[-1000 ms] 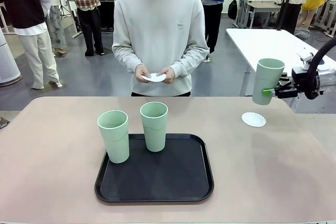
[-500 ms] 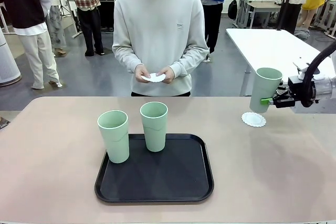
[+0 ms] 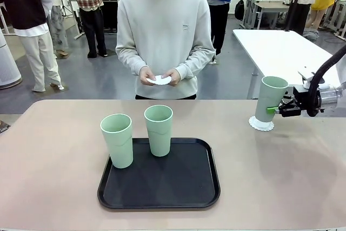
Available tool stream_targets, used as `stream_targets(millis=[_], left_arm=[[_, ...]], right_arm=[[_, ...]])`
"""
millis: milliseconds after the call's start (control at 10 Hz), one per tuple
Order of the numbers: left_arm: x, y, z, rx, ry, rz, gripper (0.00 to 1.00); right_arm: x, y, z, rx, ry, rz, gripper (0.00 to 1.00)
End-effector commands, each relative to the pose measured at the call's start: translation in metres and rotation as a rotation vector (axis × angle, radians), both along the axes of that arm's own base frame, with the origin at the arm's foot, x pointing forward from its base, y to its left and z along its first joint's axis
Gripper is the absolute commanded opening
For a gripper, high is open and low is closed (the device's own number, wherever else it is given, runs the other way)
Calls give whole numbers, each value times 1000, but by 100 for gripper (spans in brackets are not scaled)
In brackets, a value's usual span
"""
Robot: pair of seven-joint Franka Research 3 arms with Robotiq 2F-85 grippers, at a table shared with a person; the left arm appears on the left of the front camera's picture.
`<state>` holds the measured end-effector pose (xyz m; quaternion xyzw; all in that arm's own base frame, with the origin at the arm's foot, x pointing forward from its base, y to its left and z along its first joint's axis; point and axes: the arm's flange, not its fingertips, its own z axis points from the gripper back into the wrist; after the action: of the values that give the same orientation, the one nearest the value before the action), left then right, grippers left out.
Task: Place coasters on the table and set cups on them.
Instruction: Pick up one Reusable plastic cup and place it on a coaster set by the human.
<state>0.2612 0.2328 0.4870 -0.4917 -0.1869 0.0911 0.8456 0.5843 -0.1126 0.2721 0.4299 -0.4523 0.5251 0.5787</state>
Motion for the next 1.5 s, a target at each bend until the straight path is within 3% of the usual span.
stream_targets(millis=[0, 1400], left_arm=[[-2, 1, 1, -13, -11, -1, 100], [-2, 1, 1, -13, -11, -1, 100]], right_arm=[[11, -4, -4, -15, 15, 5, 83], [37, -2, -35, -29, 89, -42, 83]])
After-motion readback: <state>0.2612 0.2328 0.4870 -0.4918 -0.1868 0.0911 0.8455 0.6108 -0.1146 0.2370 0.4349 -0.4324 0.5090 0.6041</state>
